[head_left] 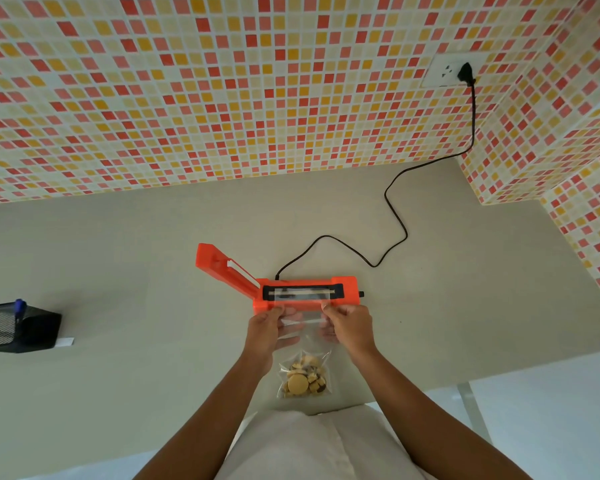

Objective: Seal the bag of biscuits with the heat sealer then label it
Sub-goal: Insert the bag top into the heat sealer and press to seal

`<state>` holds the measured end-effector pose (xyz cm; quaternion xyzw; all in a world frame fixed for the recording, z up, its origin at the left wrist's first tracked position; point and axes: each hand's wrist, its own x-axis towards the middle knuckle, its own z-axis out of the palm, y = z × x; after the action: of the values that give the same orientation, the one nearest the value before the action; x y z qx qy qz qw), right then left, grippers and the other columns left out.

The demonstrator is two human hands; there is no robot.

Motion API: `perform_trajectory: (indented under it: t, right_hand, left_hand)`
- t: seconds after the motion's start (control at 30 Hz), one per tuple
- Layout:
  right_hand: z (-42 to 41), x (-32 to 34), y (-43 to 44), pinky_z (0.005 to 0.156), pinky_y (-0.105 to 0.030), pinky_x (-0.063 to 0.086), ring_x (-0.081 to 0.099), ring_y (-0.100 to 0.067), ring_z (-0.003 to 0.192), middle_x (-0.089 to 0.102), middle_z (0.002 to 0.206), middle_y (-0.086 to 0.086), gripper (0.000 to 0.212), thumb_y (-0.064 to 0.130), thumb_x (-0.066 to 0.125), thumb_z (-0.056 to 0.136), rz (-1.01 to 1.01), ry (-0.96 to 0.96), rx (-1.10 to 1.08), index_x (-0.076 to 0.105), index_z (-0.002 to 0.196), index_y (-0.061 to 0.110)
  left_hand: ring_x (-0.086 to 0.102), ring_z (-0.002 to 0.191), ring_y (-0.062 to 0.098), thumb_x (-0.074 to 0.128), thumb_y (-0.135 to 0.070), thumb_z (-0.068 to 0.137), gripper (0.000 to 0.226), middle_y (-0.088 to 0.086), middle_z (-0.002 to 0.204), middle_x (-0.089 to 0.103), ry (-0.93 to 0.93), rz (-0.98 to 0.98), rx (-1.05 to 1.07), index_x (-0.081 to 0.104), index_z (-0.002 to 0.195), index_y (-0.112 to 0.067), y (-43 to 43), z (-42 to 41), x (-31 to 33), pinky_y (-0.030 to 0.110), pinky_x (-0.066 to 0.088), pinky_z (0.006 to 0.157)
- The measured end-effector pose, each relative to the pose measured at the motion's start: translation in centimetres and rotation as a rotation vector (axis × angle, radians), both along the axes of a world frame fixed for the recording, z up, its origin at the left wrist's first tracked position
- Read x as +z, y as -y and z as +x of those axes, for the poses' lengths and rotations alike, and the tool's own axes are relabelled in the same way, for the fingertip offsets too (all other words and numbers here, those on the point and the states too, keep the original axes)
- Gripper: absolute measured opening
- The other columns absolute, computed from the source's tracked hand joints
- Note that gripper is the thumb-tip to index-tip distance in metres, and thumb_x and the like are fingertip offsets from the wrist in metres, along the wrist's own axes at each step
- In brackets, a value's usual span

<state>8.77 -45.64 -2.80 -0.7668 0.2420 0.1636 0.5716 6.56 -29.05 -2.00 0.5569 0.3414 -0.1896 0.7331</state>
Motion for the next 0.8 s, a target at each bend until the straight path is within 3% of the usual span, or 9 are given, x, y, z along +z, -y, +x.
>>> perform_trajectory:
  t: [0.47, 0.8]
  right_hand:
    - [-0.1, 0.5, -0.1, 0.065, -0.049, 0.063, 0.073, -0.034, 0.06, 0.074, 0.065, -0.013, 0.027, 0.022, 0.071, 0.09, 0.01, 0.012, -0.016, 0.074, 0.068, 0.007]
    - [-0.1, 1.2, -0.2, 0.062, -0.04, 0.062, 0.07, -0.029, 0.056, 0.073, 0.065, -0.012, 0.028, 0.021, 0.07, 0.09, 0.02, 0.015, -0.022, 0.073, 0.066, 0.007]
  left_hand:
    - [0.074, 0.09, 0.025, 0.049, -0.026, 0.101, 0.029, 0.008, 0.103, 0.076, 0.03, -0.021, -0.036, 0.069, 0.107, -0.006, -0.3, -0.2, 0.0, 0.043, 0.058, 0.079]
    - [0.074, 0.091, 0.025, 0.054, -0.024, 0.099, 0.026, 0.01, 0.103, 0.076, 0.017, -0.018, -0.033, 0.068, 0.107, -0.004, -0.2, -0.1, -0.3, 0.041, 0.059, 0.074]
